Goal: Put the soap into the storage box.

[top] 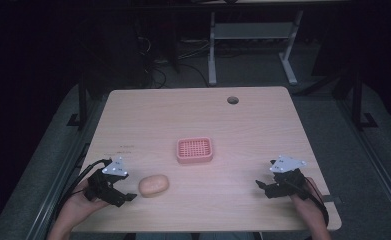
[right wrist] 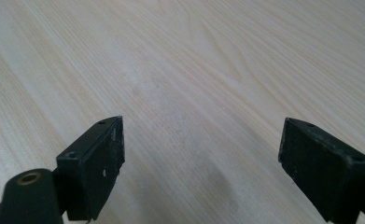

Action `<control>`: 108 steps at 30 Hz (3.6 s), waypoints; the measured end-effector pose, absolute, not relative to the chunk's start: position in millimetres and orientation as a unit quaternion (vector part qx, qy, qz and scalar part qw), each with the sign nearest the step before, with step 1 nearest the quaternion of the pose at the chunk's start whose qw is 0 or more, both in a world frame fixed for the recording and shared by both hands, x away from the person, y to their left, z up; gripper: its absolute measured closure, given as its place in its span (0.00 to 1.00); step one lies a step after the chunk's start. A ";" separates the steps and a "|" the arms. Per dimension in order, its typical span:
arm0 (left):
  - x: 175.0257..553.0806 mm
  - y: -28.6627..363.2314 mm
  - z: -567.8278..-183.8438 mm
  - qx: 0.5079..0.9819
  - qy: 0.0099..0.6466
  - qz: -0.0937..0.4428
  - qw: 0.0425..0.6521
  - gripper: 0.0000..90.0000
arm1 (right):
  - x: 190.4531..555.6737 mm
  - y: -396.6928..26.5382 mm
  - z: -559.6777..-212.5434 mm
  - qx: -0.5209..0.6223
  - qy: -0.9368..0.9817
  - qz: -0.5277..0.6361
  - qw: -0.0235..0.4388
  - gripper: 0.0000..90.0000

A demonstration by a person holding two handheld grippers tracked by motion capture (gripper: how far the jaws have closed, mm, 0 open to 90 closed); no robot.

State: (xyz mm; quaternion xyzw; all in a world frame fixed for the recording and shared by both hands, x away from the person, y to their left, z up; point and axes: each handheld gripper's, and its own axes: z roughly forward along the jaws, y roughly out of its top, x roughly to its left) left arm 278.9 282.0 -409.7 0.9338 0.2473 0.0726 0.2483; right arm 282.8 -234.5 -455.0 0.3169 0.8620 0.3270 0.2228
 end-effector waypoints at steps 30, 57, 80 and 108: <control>299.5 240.0 -414.2 0.950 0.212 0.052 0.223 0.25 | 282.4 -234.2 -454.7 0.313 0.863 0.329 0.221 0.15; 314.5 215.1 -431.1 0.964 0.198 0.029 0.175 0.28 | 282.4 -233.9 -454.7 0.313 0.864 0.330 0.219 0.15; 323.0 203.6 -438.5 0.972 0.184 0.020 0.144 0.32 | 282.3 -233.9 -454.3 0.312 0.864 0.330 0.219 0.15; 321.5 198.0 -440.5 0.974 0.176 0.025 0.142 0.35 | 281.8 -233.9 -453.4 0.312 0.862 0.333 0.219 0.15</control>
